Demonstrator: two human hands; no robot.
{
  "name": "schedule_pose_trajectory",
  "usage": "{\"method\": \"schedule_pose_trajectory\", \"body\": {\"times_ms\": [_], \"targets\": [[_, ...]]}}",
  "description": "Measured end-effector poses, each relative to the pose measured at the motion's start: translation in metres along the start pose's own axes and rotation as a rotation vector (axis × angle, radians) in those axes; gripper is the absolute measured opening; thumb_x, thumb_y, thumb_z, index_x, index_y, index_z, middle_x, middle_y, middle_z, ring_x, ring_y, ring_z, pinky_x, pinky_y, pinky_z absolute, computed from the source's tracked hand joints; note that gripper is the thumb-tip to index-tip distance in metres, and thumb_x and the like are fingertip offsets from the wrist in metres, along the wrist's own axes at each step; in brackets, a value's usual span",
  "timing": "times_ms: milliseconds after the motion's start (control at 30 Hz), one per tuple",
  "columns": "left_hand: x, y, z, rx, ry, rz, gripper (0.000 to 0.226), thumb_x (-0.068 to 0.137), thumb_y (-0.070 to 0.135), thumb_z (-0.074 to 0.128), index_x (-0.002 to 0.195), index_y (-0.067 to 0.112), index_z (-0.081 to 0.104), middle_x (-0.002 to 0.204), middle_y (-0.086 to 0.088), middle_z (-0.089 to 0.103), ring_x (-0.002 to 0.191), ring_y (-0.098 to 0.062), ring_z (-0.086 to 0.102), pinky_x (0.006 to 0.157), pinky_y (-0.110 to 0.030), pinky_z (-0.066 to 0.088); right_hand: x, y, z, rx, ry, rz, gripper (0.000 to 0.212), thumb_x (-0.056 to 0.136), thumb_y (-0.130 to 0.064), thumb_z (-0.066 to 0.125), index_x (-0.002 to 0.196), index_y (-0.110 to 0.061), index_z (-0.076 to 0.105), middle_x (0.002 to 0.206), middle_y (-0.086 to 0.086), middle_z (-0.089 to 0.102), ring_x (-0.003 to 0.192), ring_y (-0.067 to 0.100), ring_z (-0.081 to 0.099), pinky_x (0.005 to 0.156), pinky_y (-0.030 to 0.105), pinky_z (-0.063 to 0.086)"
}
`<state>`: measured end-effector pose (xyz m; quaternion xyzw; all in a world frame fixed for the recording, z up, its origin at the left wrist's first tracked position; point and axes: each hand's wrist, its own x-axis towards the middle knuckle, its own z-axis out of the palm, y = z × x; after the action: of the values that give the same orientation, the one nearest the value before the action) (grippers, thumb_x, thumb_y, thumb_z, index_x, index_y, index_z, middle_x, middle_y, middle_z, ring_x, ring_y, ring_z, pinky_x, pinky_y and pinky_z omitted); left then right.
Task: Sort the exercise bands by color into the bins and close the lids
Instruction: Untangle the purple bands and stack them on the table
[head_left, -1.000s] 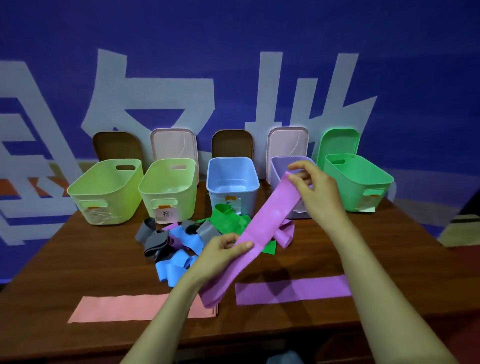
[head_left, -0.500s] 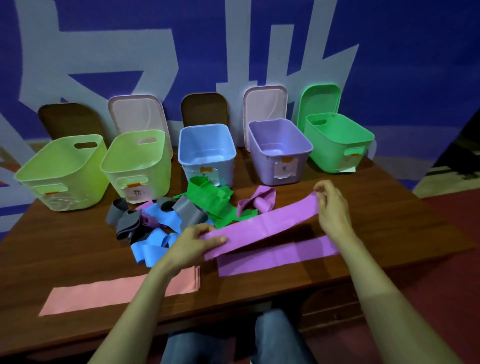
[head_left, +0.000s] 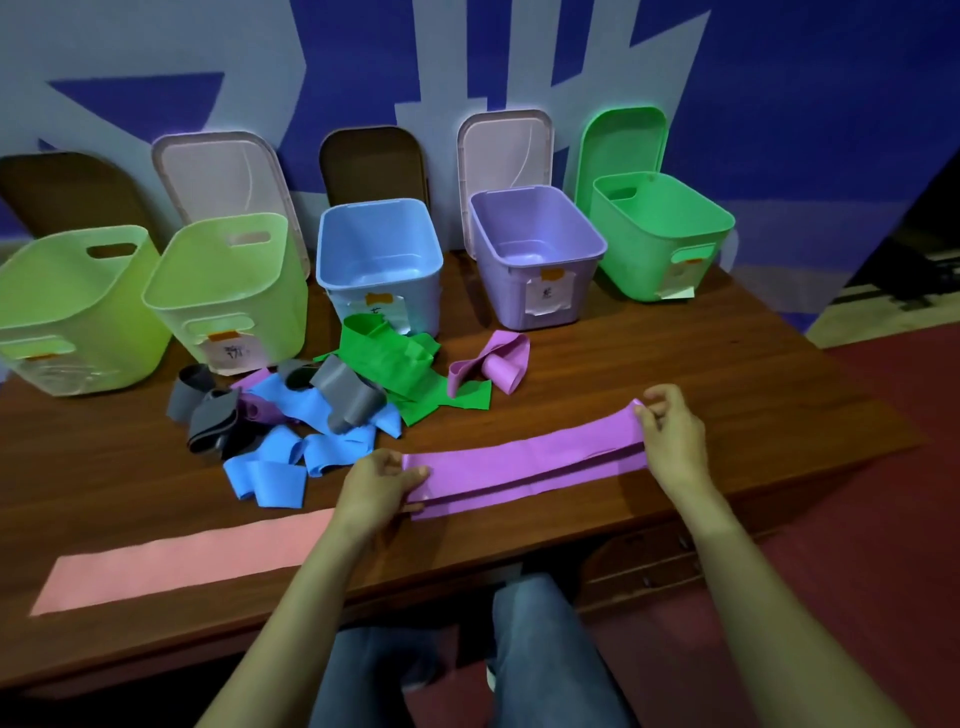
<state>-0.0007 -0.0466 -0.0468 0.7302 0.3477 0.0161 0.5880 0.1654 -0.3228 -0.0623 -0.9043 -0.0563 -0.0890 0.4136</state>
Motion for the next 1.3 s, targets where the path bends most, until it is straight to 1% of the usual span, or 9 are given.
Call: {"method": "schedule_pose_trajectory", "body": {"times_ms": [67, 200, 333, 433, 733, 933, 1067, 1200, 1300], "targets": [[0.002, -0.006, 0.003, 0.157, 0.041, 0.029, 0.019, 0.079, 0.021, 0.075, 0.077, 0.014, 0.057, 0.074, -0.012, 0.067, 0.073, -0.033, 0.066, 0.075, -0.047, 0.054, -0.002, 0.004, 0.003, -0.006, -0.013, 0.008, 0.019, 0.092, -0.016, 0.056, 0.108, -0.006, 0.054, 0.087, 0.010, 0.063, 0.088, 0.035, 0.061, 0.075, 0.041, 0.046], [-0.004, -0.005, 0.010, 0.284, 0.118, 0.110, 0.018, 0.080, 0.022, 0.073, 0.072, 0.019, 0.057, 0.072, -0.009, 0.067, 0.072, -0.030, 0.066, 0.070, -0.039, 0.051, -0.008, 0.011, 0.008, -0.014, -0.019, 0.007, 0.016, 0.092, -0.015, 0.055, 0.106, -0.006, 0.055, 0.082, 0.001, 0.057, 0.085, 0.035, 0.060, 0.072, 0.040, 0.045], [-0.006, -0.005, 0.014, 0.409, 0.136, 0.126, 0.027, 0.084, 0.021, 0.067, 0.066, 0.022, 0.047, 0.064, 0.002, 0.052, 0.070, -0.023, 0.052, 0.059, -0.031, 0.036, -0.010, 0.014, 0.009, -0.037, -0.014, -0.004, 0.016, 0.093, -0.014, 0.052, 0.108, -0.008, 0.053, 0.086, 0.004, 0.058, 0.086, 0.033, 0.059, 0.073, 0.040, 0.044], [-0.006, -0.005, 0.015, 0.464, 0.133, 0.126, 0.034, 0.085, 0.019, 0.064, 0.063, 0.024, 0.039, 0.063, 0.005, 0.045, 0.070, -0.020, 0.045, 0.061, -0.029, 0.030, -0.015, 0.016, 0.010, -0.064, -0.025, -0.041, 0.016, 0.093, -0.010, 0.050, 0.109, -0.006, 0.051, 0.092, 0.011, 0.060, 0.090, 0.033, 0.057, 0.073, 0.038, 0.043], [-0.007, -0.009, 0.016, 0.451, 0.130, 0.182, 0.017, 0.083, 0.018, 0.069, 0.082, 0.015, 0.053, 0.066, 0.004, 0.047, 0.067, -0.016, 0.045, 0.053, -0.021, 0.033, -0.027, 0.019, 0.013, -0.101, 0.013, -0.057, 0.015, 0.091, -0.003, 0.049, 0.106, -0.002, 0.053, 0.103, 0.015, 0.057, 0.100, 0.032, 0.052, 0.083, 0.042, 0.043], [-0.010, -0.015, 0.022, 0.374, 0.216, 0.208, 0.027, 0.079, 0.014, 0.072, 0.095, 0.012, 0.050, 0.077, -0.001, 0.052, 0.074, -0.022, 0.051, 0.060, -0.029, 0.035, -0.031, 0.019, 0.017, -0.105, 0.053, -0.045, 0.015, 0.089, 0.000, 0.053, 0.104, -0.002, 0.056, 0.104, 0.016, 0.055, 0.100, 0.034, 0.052, 0.083, 0.045, 0.044], [-0.011, -0.019, 0.024, 0.524, 0.297, 0.266, 0.034, 0.078, 0.020, 0.073, 0.103, 0.012, 0.052, 0.104, -0.007, 0.047, 0.089, -0.025, 0.049, 0.069, -0.033, 0.043, -0.033, 0.013, 0.020, -0.281, 0.104, -0.032, 0.011, 0.088, -0.007, 0.057, 0.098, -0.009, 0.063, 0.108, 0.013, 0.054, 0.107, 0.031, 0.045, 0.090, 0.042, 0.036], [-0.015, -0.022, 0.026, 0.727, 0.338, 0.384, 0.016, 0.082, 0.026, 0.068, 0.093, 0.015, 0.064, 0.097, -0.005, 0.052, 0.094, -0.026, 0.049, 0.072, -0.035, 0.043, -0.035, 0.013, 0.018, -0.452, 0.087, -0.010, 0.016, 0.091, -0.017, 0.054, 0.100, -0.014, 0.068, 0.115, 0.008, 0.053, 0.111, 0.028, 0.039, 0.092, 0.041, 0.029], [-0.017, -0.023, 0.028, 0.887, 0.328, 0.408, 0.018, 0.090, 0.029, 0.057, 0.099, 0.018, 0.068, 0.100, -0.003, 0.058, 0.096, -0.025, 0.050, 0.078, -0.035, 0.038, -0.038, 0.005, 0.017, -0.512, 0.078, -0.017, 0.018, 0.091, -0.020, 0.054, 0.098, -0.013, 0.068, 0.121, 0.010, 0.050, 0.116, 0.030, 0.035, 0.092, 0.045, 0.025]]}}
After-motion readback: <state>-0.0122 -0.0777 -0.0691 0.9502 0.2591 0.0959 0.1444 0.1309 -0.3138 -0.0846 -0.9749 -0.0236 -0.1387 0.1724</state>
